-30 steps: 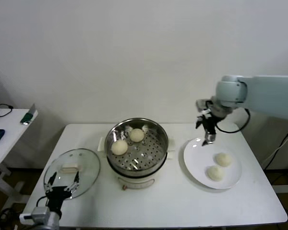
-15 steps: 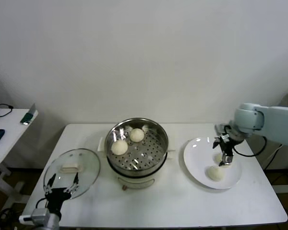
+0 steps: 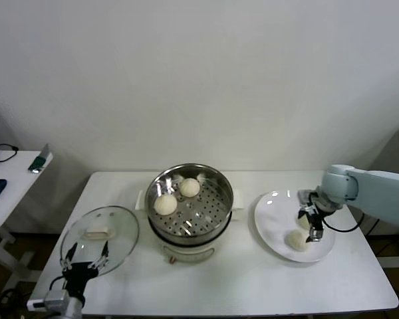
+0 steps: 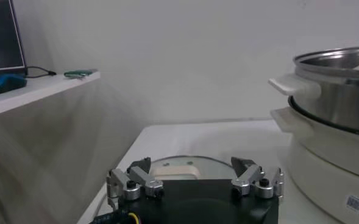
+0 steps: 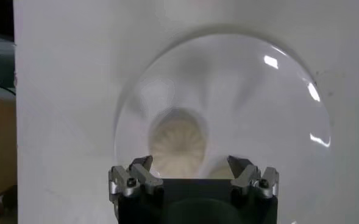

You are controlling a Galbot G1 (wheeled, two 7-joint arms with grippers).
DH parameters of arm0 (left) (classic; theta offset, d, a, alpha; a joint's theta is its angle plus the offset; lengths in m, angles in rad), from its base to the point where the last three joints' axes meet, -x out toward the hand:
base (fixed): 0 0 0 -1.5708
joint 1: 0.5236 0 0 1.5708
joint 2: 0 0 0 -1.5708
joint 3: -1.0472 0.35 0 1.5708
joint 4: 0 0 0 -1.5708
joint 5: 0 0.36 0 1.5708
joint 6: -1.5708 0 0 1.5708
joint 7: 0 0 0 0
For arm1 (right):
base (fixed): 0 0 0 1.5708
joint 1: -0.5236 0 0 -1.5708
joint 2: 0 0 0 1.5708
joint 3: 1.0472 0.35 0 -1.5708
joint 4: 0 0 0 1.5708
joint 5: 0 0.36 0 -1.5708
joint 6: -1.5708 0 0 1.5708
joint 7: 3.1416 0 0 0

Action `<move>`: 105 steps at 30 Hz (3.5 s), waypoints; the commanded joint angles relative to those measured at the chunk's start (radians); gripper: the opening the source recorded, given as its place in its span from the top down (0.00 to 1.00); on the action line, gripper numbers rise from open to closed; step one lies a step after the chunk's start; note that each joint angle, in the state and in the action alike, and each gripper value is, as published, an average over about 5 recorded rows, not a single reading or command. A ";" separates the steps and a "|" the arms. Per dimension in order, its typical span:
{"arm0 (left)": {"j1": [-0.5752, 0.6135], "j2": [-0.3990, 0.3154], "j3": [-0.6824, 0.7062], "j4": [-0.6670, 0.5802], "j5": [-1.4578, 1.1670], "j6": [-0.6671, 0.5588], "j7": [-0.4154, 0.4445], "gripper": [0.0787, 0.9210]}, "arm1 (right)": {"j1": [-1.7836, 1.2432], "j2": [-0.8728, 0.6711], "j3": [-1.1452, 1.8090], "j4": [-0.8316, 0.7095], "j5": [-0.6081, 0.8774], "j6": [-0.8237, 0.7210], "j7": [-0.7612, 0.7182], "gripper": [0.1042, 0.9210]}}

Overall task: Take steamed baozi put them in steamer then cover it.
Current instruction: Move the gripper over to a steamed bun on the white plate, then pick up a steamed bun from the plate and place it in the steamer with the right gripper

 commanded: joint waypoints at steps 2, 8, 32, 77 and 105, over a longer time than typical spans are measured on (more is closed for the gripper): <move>-0.001 0.002 0.001 0.003 0.001 -0.001 0.001 0.12 | -0.133 -0.003 0.095 -0.041 -0.047 -0.004 0.004 0.12; 0.001 0.006 0.000 0.004 0.001 -0.002 0.001 0.12 | -0.155 0.015 0.106 -0.050 -0.050 -0.011 0.005 0.12; 0.003 0.004 0.001 -0.002 0.008 -0.001 0.000 0.12 | -0.141 0.035 0.138 -0.079 -0.053 0.026 -0.024 0.35; 0.026 0.012 -0.027 -0.042 -0.007 -0.001 0.001 0.12 | 0.293 0.675 0.006 0.225 -0.361 0.618 -0.003 0.35; 0.029 0.015 -0.025 -0.044 -0.007 -0.003 0.001 0.12 | 0.246 0.709 0.012 0.083 -0.357 0.647 0.007 0.16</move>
